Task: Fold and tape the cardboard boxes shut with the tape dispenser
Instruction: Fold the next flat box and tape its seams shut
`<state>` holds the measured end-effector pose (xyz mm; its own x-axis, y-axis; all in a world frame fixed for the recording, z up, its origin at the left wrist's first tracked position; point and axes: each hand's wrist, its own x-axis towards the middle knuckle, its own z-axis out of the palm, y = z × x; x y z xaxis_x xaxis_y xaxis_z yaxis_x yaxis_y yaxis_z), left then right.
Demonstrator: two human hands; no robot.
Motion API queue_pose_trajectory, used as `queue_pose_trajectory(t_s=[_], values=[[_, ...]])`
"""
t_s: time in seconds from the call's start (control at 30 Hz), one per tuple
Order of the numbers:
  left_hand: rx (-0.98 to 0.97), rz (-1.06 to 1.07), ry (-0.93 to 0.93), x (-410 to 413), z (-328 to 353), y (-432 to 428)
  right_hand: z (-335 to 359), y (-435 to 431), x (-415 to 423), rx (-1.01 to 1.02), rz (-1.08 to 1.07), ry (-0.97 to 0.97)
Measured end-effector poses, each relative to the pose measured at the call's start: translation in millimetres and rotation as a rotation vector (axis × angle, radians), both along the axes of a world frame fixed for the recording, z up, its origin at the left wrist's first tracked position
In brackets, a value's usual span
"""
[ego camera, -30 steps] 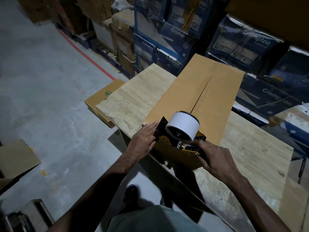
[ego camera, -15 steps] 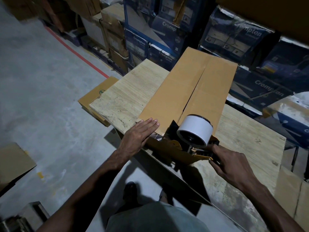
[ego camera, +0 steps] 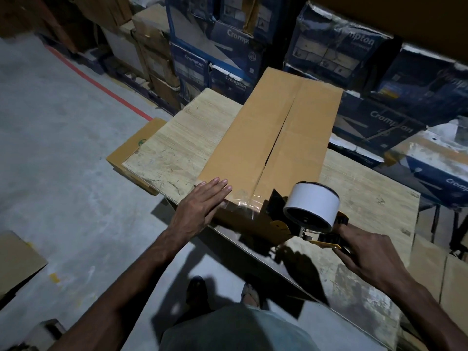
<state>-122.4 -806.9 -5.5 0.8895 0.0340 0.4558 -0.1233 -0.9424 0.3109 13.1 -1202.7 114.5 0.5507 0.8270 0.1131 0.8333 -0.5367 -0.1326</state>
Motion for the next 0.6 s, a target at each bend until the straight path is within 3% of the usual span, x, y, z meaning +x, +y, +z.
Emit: queue_pose_trajectory(t_s=[0.1, 0.23, 0.4, 0.6], values=[[0.104, 0.042, 0.016, 3, 1, -12, -4, -3, -1, 0.006, -0.005, 0.009], [0.3, -0.107, 0.018, 22, 4, -50, -3, -5, -5, 0.04, 0.005, 0.023], [0.273, -0.188, 0.043, 39, 19, -91, -1, -8, -5, 0.052, -0.011, 0.068], [0.26, -0.202, 0.081, 38, 15, -79, -4, -6, -1, 0.007, -0.001, 0.028]])
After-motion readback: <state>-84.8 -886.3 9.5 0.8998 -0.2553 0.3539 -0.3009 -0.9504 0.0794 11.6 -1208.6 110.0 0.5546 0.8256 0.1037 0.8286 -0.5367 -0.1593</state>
